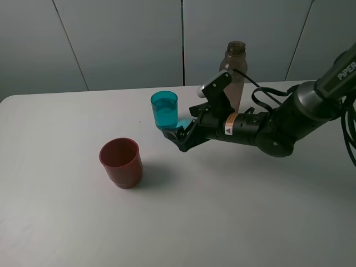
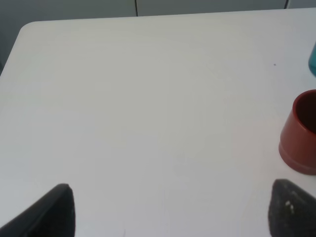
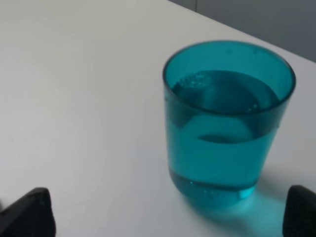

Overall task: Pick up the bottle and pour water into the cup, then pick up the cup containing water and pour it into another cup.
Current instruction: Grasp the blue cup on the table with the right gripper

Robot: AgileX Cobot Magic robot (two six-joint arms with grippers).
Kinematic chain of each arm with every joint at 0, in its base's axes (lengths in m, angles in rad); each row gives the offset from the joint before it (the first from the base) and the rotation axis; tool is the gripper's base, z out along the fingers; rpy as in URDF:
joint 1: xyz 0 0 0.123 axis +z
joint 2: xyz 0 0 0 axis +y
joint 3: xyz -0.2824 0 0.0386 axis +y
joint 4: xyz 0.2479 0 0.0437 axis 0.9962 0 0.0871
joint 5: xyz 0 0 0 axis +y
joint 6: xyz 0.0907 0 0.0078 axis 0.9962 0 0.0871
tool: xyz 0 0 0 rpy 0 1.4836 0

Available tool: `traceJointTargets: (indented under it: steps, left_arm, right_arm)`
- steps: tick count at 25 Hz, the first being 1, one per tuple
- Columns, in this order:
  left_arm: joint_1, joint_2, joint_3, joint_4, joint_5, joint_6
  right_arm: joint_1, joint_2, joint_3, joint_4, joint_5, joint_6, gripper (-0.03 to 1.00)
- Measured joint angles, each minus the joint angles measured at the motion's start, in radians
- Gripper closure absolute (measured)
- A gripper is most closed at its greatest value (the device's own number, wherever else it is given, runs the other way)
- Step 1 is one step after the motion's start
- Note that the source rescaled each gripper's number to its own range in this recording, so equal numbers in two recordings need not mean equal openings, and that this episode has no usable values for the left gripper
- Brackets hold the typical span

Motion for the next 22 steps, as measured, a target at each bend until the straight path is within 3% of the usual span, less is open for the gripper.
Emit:
traceJointTargets:
  steps: [9, 22]
  left_arm:
    - [0.0, 0.0, 0.0, 0.0, 0.0, 0.0]
    - [0.0, 0.0, 0.0, 0.0, 0.0, 0.0]
  right_arm:
    - [0.01, 0.084, -0.115, 0.035, -0.016, -0.02, -0.03]
    - [0.031, 0.201, -0.325, 0.053, 0.095, -0.026, -0.03]
